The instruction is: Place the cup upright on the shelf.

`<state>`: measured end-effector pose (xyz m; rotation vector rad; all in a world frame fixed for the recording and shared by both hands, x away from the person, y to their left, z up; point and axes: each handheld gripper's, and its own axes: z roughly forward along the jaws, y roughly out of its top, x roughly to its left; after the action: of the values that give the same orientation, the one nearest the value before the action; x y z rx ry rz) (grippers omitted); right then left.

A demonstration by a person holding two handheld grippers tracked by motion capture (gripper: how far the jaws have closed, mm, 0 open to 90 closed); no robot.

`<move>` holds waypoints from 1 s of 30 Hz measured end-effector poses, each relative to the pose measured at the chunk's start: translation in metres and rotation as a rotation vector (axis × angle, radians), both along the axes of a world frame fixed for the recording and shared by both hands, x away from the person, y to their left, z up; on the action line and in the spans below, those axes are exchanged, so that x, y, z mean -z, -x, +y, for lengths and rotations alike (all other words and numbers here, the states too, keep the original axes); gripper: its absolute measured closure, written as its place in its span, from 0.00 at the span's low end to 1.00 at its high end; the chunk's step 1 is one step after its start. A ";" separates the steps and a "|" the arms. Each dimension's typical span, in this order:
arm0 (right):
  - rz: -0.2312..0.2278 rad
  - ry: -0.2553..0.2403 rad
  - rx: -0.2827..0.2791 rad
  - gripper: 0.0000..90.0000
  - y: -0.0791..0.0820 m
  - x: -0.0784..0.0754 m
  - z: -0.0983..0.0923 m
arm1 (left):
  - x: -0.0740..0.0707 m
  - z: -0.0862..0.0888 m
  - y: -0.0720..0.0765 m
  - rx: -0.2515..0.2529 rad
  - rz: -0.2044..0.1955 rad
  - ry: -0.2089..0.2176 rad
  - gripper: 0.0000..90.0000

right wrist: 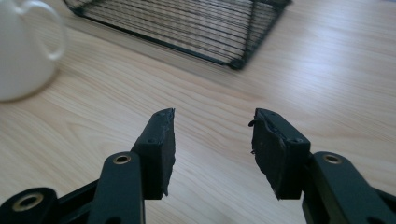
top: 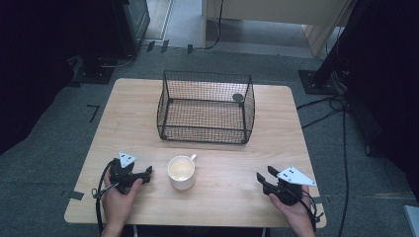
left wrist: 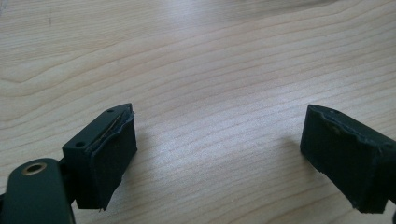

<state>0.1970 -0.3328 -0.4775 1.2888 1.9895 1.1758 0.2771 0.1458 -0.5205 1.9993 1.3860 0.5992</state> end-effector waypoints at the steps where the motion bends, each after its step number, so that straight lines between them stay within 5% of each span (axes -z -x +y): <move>1: 0.000 0.000 0.000 0.55 0.000 0.000 0.000 | 0.000 0.000 0.000 0.000 0.000 0.000 0.12; 5: -0.019 -0.073 -0.111 0.59 -0.009 -0.009 0.026 | 0.000 0.000 0.000 0.000 0.000 0.000 0.13; 10: -0.045 -0.082 -0.188 0.64 -0.019 -0.012 0.053 | 0.000 0.000 0.000 0.000 0.000 0.000 0.13; 27: -0.064 -0.120 -0.309 0.68 -0.050 0.006 0.117 | 0.000 0.000 0.000 0.000 0.000 0.000 0.13; 30: -0.101 -0.110 -0.331 0.67 -0.055 0.010 0.123 | 0.000 0.000 0.000 0.000 0.000 0.000 0.13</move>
<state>0.2522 -0.2103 -0.4876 0.9495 2.1426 1.4901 0.2771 0.1458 -0.5205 1.9991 1.3859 0.5992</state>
